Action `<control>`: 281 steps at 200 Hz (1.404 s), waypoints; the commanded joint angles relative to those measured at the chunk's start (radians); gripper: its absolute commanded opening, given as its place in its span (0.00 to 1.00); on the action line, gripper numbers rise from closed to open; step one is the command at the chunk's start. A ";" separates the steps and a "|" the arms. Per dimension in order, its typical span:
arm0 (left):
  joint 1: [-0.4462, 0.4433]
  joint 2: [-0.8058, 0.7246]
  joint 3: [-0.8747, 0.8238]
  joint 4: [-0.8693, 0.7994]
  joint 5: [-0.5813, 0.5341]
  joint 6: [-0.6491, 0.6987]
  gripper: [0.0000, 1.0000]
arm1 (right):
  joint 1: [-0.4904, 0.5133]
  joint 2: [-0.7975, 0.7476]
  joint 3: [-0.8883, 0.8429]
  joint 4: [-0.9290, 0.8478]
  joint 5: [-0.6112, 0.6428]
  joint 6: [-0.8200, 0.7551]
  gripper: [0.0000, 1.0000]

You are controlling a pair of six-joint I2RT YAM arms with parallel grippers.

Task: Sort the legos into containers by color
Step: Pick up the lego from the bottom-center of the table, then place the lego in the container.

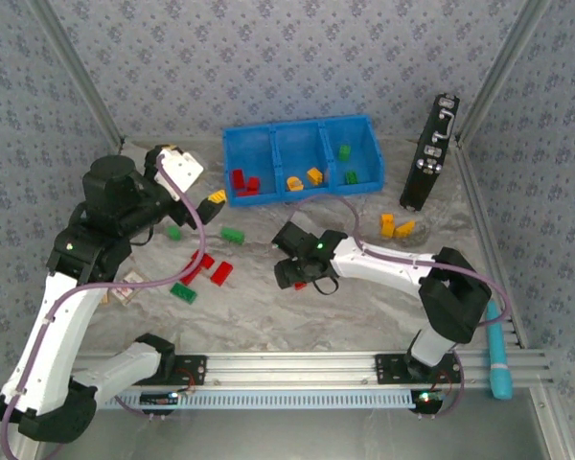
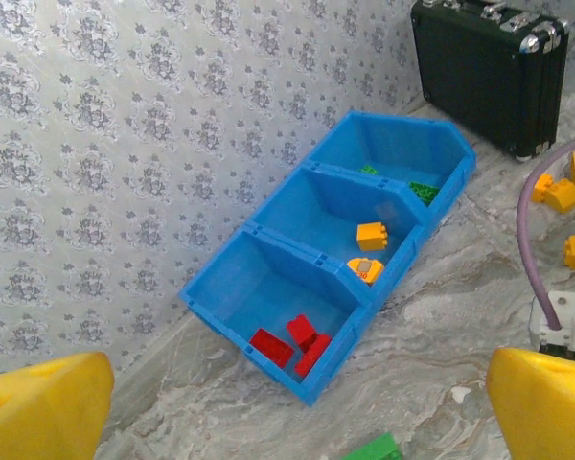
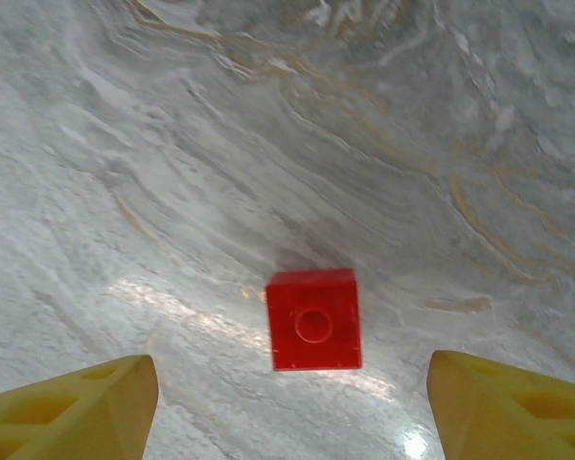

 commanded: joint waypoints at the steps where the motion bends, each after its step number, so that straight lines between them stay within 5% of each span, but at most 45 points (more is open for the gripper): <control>1: 0.007 0.020 0.113 -0.053 0.019 -0.081 1.00 | 0.006 0.004 -0.015 -0.015 0.028 0.031 0.76; 99: 0.050 0.162 0.315 -0.157 0.085 -0.264 1.00 | 0.006 0.113 -0.029 0.003 0.016 0.018 0.70; 173: 0.104 0.222 0.348 -0.178 0.136 -0.325 1.00 | -0.024 0.165 -0.001 0.038 0.003 -0.018 0.39; 220: 0.199 0.208 0.225 -0.191 0.131 -0.412 1.00 | -0.059 0.161 0.072 -0.008 0.012 -0.099 0.31; 281: 0.262 0.139 -0.063 -0.163 0.115 -0.523 1.00 | -0.152 0.182 0.387 -0.042 0.051 -0.290 0.30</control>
